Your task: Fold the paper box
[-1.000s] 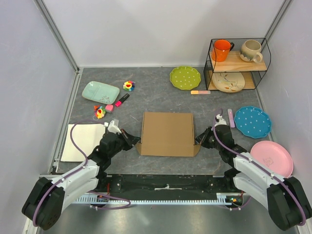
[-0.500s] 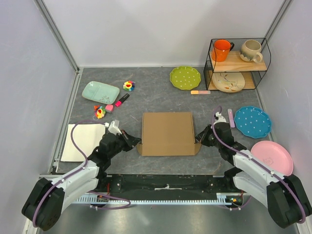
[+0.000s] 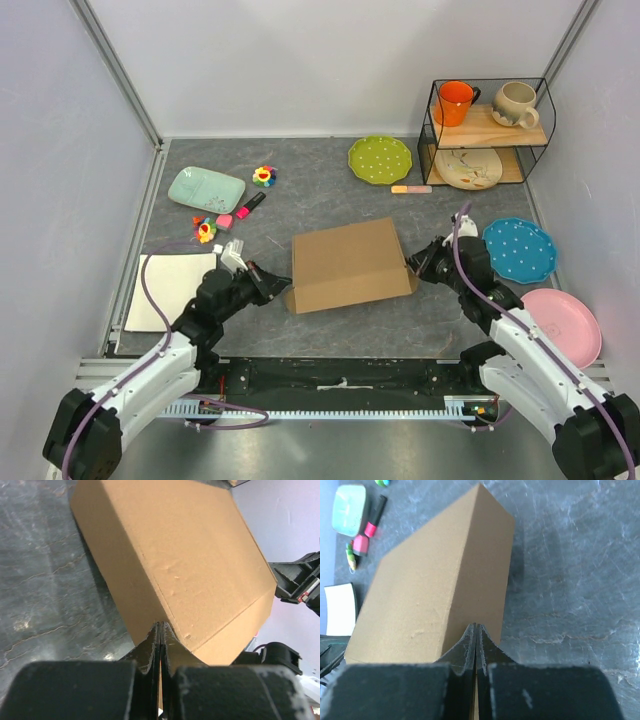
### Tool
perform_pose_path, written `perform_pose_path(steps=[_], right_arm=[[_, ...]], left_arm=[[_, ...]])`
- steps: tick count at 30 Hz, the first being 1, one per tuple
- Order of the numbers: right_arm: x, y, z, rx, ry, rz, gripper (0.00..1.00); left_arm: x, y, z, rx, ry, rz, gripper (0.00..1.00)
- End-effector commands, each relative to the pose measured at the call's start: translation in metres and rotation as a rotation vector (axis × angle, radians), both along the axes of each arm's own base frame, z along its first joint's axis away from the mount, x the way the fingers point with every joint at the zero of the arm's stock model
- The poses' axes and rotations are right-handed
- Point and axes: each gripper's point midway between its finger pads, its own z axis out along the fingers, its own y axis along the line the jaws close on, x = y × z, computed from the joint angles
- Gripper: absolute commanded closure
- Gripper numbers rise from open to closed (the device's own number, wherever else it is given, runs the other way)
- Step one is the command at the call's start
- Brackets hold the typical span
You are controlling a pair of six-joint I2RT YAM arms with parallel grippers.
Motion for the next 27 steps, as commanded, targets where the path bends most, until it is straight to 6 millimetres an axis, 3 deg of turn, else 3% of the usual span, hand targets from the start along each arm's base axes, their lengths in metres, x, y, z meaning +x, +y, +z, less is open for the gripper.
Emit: perform_pose_path(steps=[1,8,19,23,27], right_arm=[[-0.005,0.029,0.056,0.12,-0.068,0.12,1.0],[-0.007,0.029,0.069,0.154,-0.06,0.105,1.0],[-0.008,0.025,0.085,0.174,-0.039,0.062,1.0],[-0.007,0.024,0.083,0.157,0.036,0.037,1.0],[-0.007,0.024,0.093,0.15,0.071,0.031,0.98]], left_arm=[[-0.004,-0.022,0.075,-0.102,-0.153,-0.121,0.98],[-0.001,-0.027,0.114,-0.119,-0.187,-0.144,0.97],[0.013,-0.03,0.135,-0.122,-0.18,-0.111,0.97],[0.017,-0.033,0.13,-0.104,-0.114,-0.105,0.97],[0.019,-0.034,0.127,-0.104,-0.05,-0.095,0.98]])
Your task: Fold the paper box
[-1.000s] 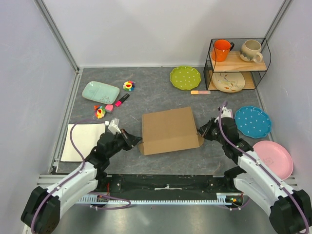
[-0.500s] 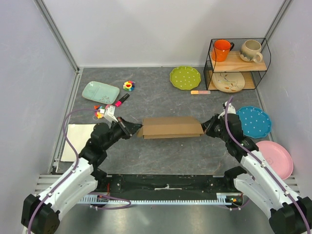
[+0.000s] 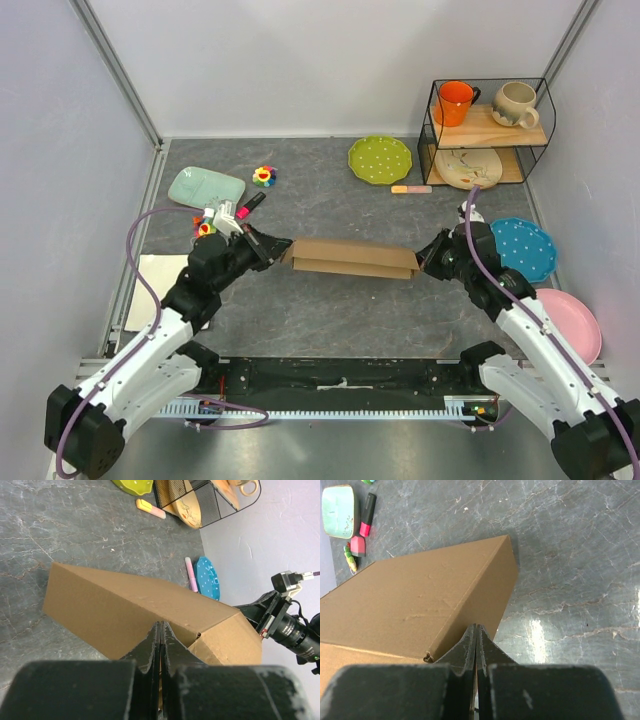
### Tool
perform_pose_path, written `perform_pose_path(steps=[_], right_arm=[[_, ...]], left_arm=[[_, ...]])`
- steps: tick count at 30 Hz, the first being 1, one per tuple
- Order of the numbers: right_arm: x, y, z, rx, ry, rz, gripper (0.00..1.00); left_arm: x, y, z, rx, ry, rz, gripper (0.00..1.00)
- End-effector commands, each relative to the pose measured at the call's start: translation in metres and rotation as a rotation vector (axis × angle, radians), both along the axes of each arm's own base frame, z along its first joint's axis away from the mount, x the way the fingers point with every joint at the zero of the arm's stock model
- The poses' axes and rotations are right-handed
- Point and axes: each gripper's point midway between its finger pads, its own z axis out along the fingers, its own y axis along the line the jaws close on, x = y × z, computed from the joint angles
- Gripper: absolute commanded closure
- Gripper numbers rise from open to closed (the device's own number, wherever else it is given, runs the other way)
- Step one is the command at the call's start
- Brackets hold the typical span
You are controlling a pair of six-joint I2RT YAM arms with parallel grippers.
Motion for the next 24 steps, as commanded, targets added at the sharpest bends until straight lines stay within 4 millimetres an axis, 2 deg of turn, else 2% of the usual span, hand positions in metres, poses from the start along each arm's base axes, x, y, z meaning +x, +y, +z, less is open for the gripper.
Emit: perform_pose_path(steps=[1,4,6,9,16,17,18,20,21,23,24], right_arm=[[0.002,0.031,0.054,0.141,-0.041,0.085,0.98],[0.002,0.031,0.059,0.135,-0.027,0.081,0.98],[0.004,0.032,0.065,0.137,-0.024,0.083,0.98],[0.009,0.035,0.067,0.126,-0.003,0.091,0.98],[0.033,0.046,0.05,0.108,0.058,0.097,0.98],[0.036,0.048,0.052,0.109,0.057,0.102,0.98],[0.039,0.051,0.045,0.105,0.084,0.108,0.97],[0.045,0.054,0.048,0.105,0.08,0.117,0.94],[0.049,0.055,0.044,0.097,0.096,0.116,0.94],[0.057,0.056,0.046,0.098,0.093,0.115,0.91],[0.061,0.057,0.039,0.089,0.113,0.117,0.9]], left_arm=[[-0.022,-0.024,0.017,-0.061,0.064,-0.15,0.98],[-0.024,-0.026,0.019,-0.072,0.106,-0.154,0.98],[-0.026,-0.025,0.013,-0.057,0.155,-0.151,0.98],[-0.024,-0.028,0.018,-0.054,0.18,-0.162,0.98],[-0.011,-0.035,0.016,-0.037,0.245,-0.17,0.98],[-0.007,-0.037,0.011,-0.035,0.273,-0.18,0.98],[-0.005,-0.039,0.013,-0.039,0.279,-0.187,0.98],[-0.002,-0.042,0.009,-0.043,0.318,-0.204,0.98],[0.001,-0.043,0.015,-0.048,0.31,-0.209,0.98],[0.005,-0.044,0.013,-0.043,0.331,-0.216,0.98],[0.009,-0.045,0.01,-0.038,0.346,-0.218,0.98]])
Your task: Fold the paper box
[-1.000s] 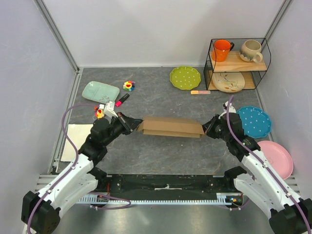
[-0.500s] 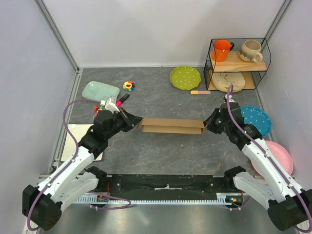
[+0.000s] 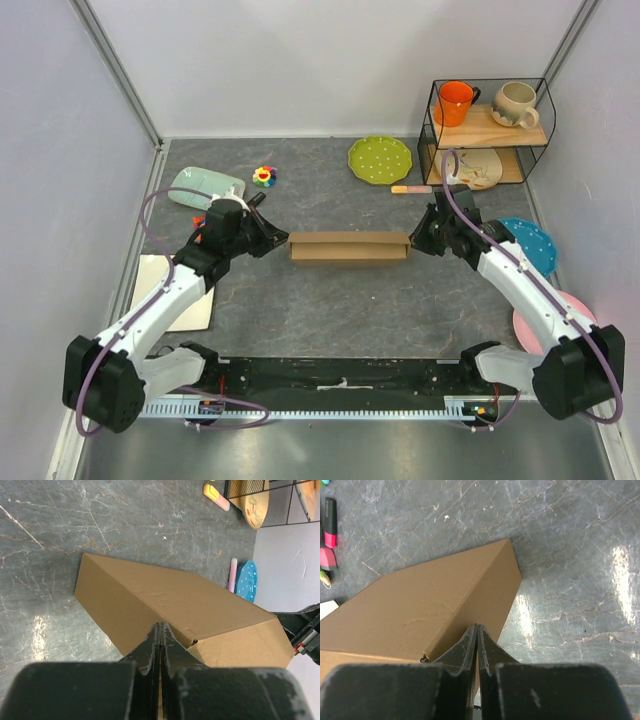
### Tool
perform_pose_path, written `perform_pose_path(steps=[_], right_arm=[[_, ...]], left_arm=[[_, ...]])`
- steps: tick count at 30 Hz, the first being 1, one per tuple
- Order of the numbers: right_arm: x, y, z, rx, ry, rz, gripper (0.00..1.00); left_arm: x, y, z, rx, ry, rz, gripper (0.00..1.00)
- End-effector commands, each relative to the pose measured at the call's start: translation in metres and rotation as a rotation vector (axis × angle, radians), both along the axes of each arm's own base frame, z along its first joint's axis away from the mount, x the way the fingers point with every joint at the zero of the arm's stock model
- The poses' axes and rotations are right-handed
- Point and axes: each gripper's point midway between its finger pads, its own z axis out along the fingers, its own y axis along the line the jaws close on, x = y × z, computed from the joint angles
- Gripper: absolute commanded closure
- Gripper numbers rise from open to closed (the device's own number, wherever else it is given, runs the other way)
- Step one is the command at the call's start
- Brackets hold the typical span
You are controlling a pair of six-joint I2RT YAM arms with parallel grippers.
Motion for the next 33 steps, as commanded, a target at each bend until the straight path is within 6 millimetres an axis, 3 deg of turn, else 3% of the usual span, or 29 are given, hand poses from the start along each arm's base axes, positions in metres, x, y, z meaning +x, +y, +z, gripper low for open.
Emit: perform_pose_path(steps=[1,3,10,13,16,23,27,33], right_arm=[[0.023,0.052,0.041,0.192,-0.085,0.139,0.87],[0.032,0.053,0.036,0.186,-0.07,0.141,0.84],[0.057,0.043,0.035,0.151,-0.084,0.122,0.54],[0.07,0.039,0.036,0.139,-0.091,0.118,0.49],[0.081,0.032,0.037,0.101,-0.097,0.109,0.45],[0.101,-0.006,0.049,0.01,-0.138,0.025,0.38],[0.108,-0.004,0.043,0.024,-0.12,0.031,0.37],[0.107,0.01,0.034,0.096,-0.085,0.057,0.37]], left_arm=[[-0.023,-0.053,0.046,-0.213,0.039,-0.271,0.98],[-0.015,-0.052,0.042,-0.212,0.058,-0.262,0.98],[0.015,-0.039,0.045,-0.189,0.054,-0.225,0.9],[0.028,-0.037,0.046,-0.189,0.055,-0.223,0.88],[0.04,-0.035,0.047,-0.174,0.054,-0.216,0.81],[0.066,-0.013,0.058,-0.143,0.015,-0.166,0.75],[0.076,-0.014,0.056,-0.147,0.017,-0.174,0.74],[0.069,-0.024,0.045,-0.203,0.058,-0.214,0.76]])
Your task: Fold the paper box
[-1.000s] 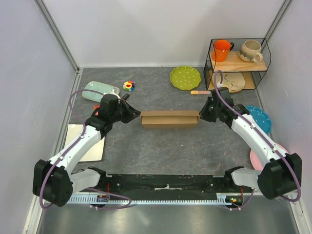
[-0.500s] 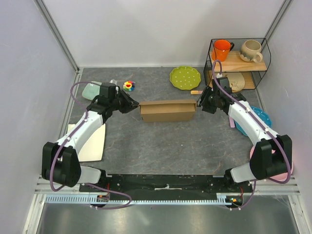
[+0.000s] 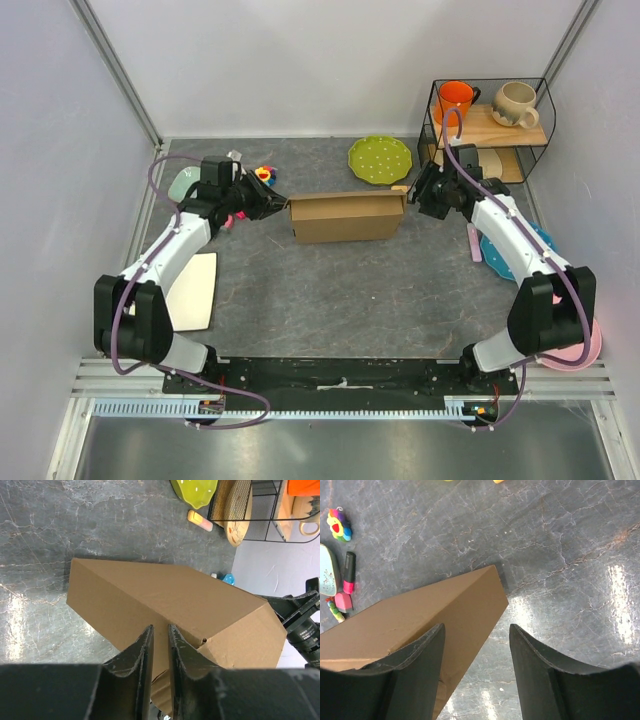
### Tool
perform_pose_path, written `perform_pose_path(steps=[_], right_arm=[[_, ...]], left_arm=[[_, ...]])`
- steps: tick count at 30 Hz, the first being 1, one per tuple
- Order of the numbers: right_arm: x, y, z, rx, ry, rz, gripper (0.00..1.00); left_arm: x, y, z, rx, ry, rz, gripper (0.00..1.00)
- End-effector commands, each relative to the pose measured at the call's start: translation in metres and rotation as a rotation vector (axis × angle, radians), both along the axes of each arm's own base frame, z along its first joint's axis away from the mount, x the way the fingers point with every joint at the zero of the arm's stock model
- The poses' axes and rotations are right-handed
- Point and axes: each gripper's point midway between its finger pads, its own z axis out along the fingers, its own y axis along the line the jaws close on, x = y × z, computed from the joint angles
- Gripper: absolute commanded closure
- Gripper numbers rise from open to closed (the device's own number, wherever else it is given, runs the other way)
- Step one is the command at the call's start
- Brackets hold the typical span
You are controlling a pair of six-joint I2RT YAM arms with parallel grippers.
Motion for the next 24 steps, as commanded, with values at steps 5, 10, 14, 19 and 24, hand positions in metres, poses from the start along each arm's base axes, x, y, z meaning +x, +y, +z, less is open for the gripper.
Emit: perform_pose_path(steps=[5,10,14,19,24], right_arm=[[-0.006,0.041,0.001,0.153,0.028,0.134,0.34],[-0.007,0.035,-0.027,0.148,0.103,0.114,0.27],[0.003,0.028,-0.034,0.136,0.116,0.096,0.24],[0.014,0.009,-0.046,0.099,0.131,0.051,0.23],[0.012,-0.013,-0.062,0.043,0.152,0.007,0.23]], left_arm=[[-0.034,-0.037,0.009,-0.153,0.008,-0.223,0.76],[-0.033,-0.028,-0.014,-0.137,0.068,-0.193,0.73],[-0.02,-0.019,-0.026,-0.13,0.09,-0.162,0.72],[-0.002,-0.008,-0.026,-0.119,0.081,-0.137,0.71],[0.008,0.001,-0.033,-0.076,0.084,-0.123,0.7]])
